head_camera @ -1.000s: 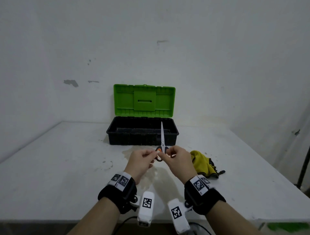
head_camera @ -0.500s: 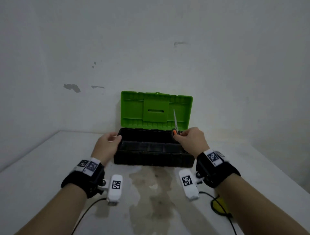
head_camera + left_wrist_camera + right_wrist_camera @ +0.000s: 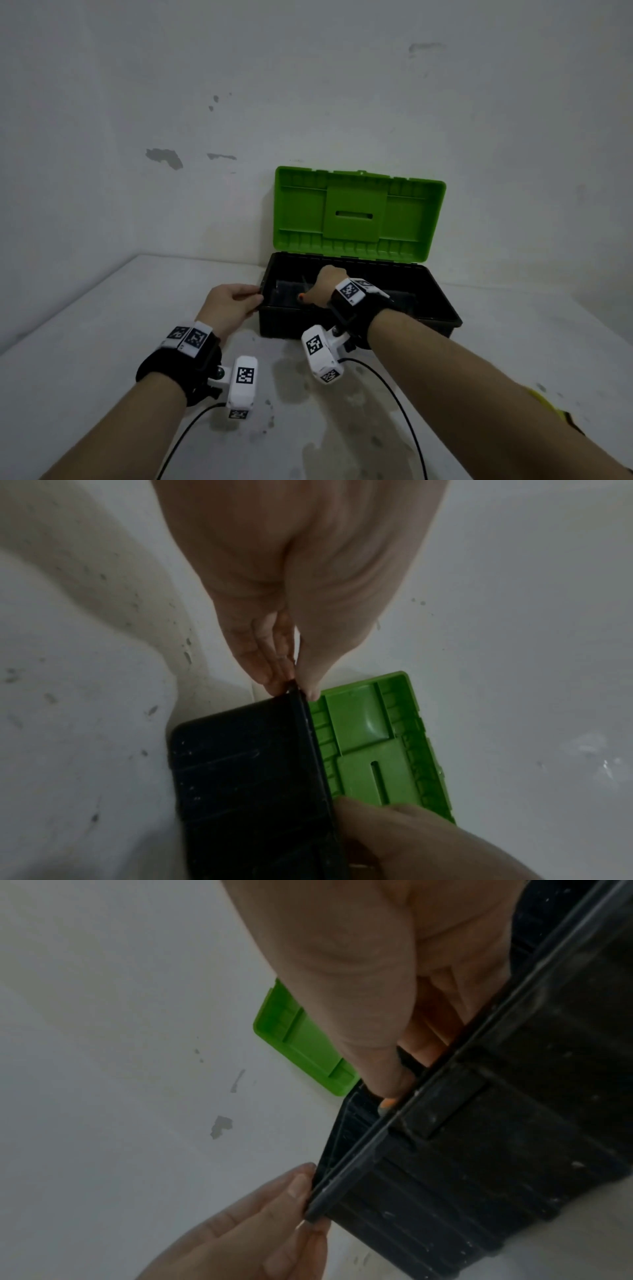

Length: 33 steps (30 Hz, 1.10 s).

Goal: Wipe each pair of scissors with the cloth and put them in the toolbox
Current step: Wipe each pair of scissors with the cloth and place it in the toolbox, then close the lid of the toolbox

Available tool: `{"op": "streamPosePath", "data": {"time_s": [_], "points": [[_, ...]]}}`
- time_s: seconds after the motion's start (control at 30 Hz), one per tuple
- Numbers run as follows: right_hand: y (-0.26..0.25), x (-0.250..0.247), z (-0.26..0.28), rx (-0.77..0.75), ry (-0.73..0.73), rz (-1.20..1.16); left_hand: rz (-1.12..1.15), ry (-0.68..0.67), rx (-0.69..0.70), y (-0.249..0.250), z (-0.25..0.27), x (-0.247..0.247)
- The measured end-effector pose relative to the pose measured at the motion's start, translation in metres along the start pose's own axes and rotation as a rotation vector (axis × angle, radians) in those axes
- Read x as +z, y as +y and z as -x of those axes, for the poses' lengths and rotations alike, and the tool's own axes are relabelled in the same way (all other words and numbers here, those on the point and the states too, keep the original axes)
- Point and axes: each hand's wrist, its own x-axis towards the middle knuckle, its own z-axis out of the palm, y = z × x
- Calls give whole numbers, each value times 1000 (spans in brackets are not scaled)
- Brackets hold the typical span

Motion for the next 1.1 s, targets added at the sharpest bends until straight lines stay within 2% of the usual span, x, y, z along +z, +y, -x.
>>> {"op": "streamPosePath", "data": {"time_s": [0.23,0.47,0.53,0.67,0.87,1.1], "points": [[-22,31,-36,68,-26,51,43,-23,-4,0,-2,1],[-22,32,-26,49,-81,-54,44,-20,4,1,-1,2],[-22,31,-21,4,-90,-65,39,-16,4,2,0,2],[-9,22,-7,-5,13,-76,-22,11,17,5,7,2],[46,-1,34,-65,107,-175,-126,58,28,19,12,-6],[128,-52,60,35,236,-167,-100,108,81,69,10,2]]}}
